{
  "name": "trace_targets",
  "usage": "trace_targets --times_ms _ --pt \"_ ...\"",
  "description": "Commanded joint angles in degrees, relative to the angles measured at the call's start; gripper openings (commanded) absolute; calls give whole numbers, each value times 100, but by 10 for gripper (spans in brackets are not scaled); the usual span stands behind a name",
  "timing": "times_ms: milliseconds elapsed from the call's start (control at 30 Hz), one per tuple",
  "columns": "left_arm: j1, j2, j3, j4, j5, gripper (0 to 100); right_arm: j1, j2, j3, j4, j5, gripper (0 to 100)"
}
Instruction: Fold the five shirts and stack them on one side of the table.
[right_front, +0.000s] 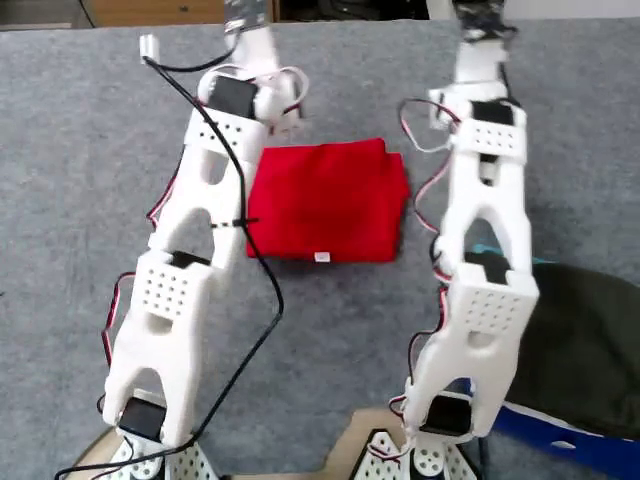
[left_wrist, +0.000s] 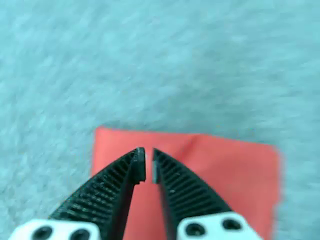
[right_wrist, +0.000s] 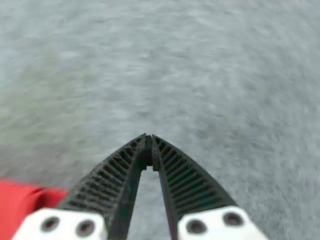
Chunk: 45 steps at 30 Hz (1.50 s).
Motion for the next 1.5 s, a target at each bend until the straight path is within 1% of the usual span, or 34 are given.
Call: trace_targets --times_ms 0,100,167,233,333,500,600,700,933,1067,1100,1200,1367,1467 --pt "-185 180 9 44 26 19 -470 -576 -1121 1363 431 5" --pt "-369 532 9 0 325 19 -901 -391 -1763 2435 774 5" --pt "-431 655 0 88 396 19 -1235 -215 -2070 2954 1099 5" --pt "-519 655 0 97 404 19 -1543 22 -2211 3226 1477 5" --pt "-598 690 0 18 413 19 -1736 470 -2264 3226 1609 5" --pt "-598 716 0 -26 422 19 -1569 1297 -2273 2936 1600 5" --pt "-580 716 9 -26 422 19 -1385 1508 -2396 2848 1591 5" --pt "-571 716 0 -26 422 19 -1349 1596 -2598 2875 1591 5" --pt "-563 743 62 -123 422 19 -1103 2053 -2659 2532 1626 5" --pt "-580 1305 132 -738 466 19 -945 2334 -2659 2259 1635 5" --pt "-580 1393 53 -756 466 19 -910 2352 -2721 2259 1635 5" --pt "-571 1437 -299 -527 466 19 -866 2343 -2932 2444 1635 5" --pt "-589 1508 -422 -466 475 19 -980 2334 -3574 2963 1670 5" --pt "-598 1499 -431 -466 484 19 -1147 2352 -4295 3543 2119 5"
